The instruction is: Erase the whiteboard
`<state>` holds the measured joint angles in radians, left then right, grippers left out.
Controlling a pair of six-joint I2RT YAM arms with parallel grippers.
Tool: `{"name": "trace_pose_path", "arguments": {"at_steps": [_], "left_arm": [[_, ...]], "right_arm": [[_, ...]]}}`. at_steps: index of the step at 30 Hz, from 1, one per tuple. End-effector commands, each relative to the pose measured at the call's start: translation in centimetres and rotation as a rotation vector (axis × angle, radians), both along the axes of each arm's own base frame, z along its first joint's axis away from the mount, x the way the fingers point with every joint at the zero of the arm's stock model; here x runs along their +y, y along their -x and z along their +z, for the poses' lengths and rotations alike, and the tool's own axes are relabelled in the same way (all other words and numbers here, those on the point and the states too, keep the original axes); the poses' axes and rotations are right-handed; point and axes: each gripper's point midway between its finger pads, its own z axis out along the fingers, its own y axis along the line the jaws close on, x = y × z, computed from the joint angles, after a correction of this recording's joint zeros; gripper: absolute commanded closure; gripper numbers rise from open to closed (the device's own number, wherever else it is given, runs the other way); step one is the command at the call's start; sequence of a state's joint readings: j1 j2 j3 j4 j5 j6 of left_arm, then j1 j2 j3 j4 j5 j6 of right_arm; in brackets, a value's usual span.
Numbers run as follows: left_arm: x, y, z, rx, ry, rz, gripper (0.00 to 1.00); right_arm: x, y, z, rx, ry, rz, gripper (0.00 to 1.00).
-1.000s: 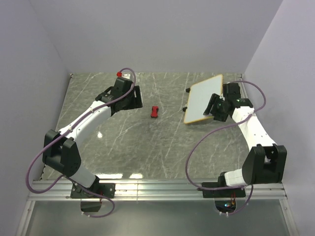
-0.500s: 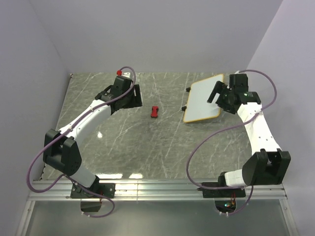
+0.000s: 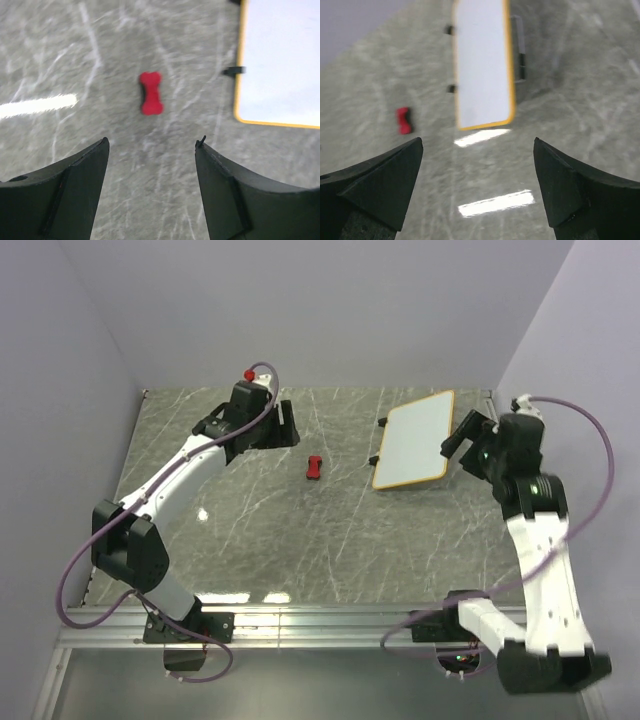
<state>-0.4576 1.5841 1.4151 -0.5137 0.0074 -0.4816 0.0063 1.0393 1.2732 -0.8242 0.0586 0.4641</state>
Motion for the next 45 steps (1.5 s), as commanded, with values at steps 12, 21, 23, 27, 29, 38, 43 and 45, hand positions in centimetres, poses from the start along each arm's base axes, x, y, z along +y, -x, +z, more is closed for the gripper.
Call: {"name": "trace_pose_path", "arguments": {"at_steps": [12,21,23,27,29,38,43,45], "left_arm": [[-5.3,3.0,14.5,-0.355,0.369,-0.336,0.17],[-2.4,3.5,14.8,-0.37,0.293,-0.241,0.18],[-1.9,3.6,15.2,-0.38,0.279,-0.22,0.18],[-1.0,3.7,15.9,-0.391,0.254,-0.187,0.18],[-0.5,3.9,16.1,-0.39,0.243,-0.168,0.18],[0.4,4.4,17.6,-0.401,0.226,-0.138,0.18],[0.5,4.6,18.4,-0.403,0.226,-0.14,0.19],[0.5,4.6,18.4,-0.4,0.227,-0.141,0.19]], "right_arm": [[7.6,6.4,4.5,-0.284,-0.331,0.302,0.0],[8.3,6.5,4.2,-0.326,-0.357,0.341,0.0],[8.4,6.4,3.8,-0.328,-0.372,0.344,0.0],[8.6,6.4,3.7,-0.345,-0.395,0.345,0.0],[8.7,6.3,3.3,-0.334,-0.406,0.34,0.0],[9.0,6.2,2.9,-0.334,-0.433,0.336,0.0],[8.8,6.6,2.5,-0.329,-0.415,0.326,0.0],[8.8,6.6,2.4,-0.326,-0.412,0.325,0.0]]}}
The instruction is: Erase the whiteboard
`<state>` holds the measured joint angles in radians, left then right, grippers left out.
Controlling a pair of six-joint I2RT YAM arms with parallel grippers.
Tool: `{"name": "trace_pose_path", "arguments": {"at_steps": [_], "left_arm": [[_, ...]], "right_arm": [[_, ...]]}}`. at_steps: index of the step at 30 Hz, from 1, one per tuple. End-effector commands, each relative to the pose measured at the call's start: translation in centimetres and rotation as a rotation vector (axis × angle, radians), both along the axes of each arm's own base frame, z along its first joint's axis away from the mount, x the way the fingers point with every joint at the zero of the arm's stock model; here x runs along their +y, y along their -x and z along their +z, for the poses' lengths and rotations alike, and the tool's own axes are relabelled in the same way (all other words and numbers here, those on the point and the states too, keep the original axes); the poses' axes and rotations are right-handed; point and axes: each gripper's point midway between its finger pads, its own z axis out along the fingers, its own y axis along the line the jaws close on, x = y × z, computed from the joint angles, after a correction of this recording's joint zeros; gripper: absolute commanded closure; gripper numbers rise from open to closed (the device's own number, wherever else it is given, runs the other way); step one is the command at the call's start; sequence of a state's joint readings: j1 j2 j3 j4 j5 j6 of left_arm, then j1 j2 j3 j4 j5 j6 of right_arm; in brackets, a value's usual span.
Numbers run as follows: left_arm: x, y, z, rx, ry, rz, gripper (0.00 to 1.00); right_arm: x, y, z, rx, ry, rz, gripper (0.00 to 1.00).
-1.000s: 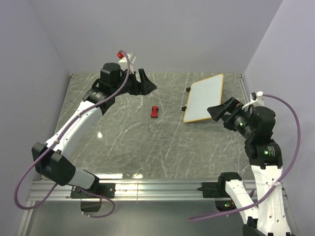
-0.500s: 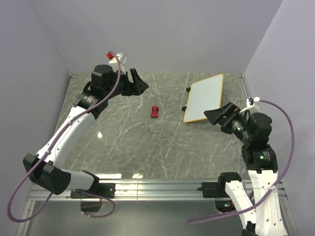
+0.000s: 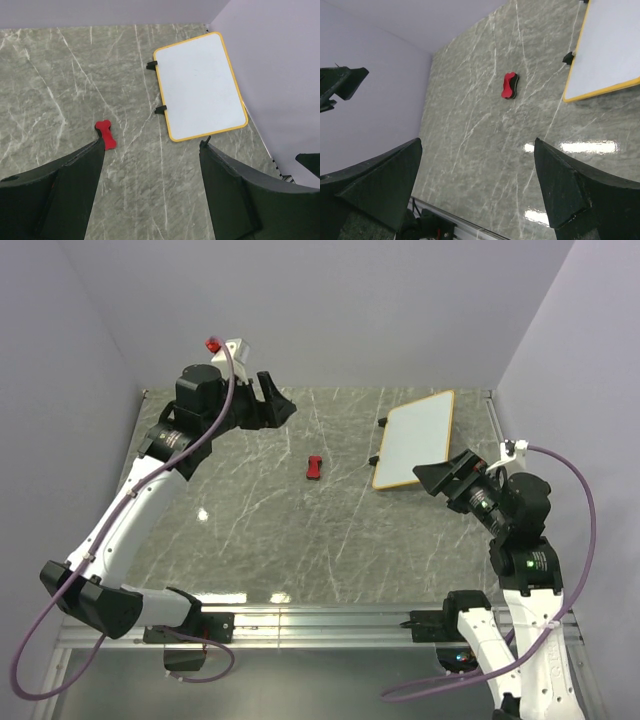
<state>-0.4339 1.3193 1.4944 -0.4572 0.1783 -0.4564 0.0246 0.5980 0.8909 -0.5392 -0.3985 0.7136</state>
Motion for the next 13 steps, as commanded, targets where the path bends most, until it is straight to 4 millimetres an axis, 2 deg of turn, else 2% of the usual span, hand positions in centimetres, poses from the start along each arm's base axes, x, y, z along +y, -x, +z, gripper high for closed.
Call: {"name": "trace_pose_path", "arguments": {"at_steps": [1,8,11,13], "left_arm": [[0.7,0.6,2.7,-0.063,0.007,0.009,0.19],[0.9,1.0,3.0,-0.065,0.001,0.008,0.19],[1.4,1.4,3.3,-0.078,-0.009,0.021,0.19],[1.7,1.5,3.1,-0.078,-0.024,0.029,0.18]], "right_arm": [[0.0,0.0,0.7,-0.039,0.007,-0.006,0.0],[0.1,0.2,-0.3,-0.031,0.002,-0.004,0.0],[0.1,0.1,-0.6,-0.047,0.009,-0.001,0.04],[-0.3,0.1,-0.5,-0.037,0.012,-0.027,0.0]]}}
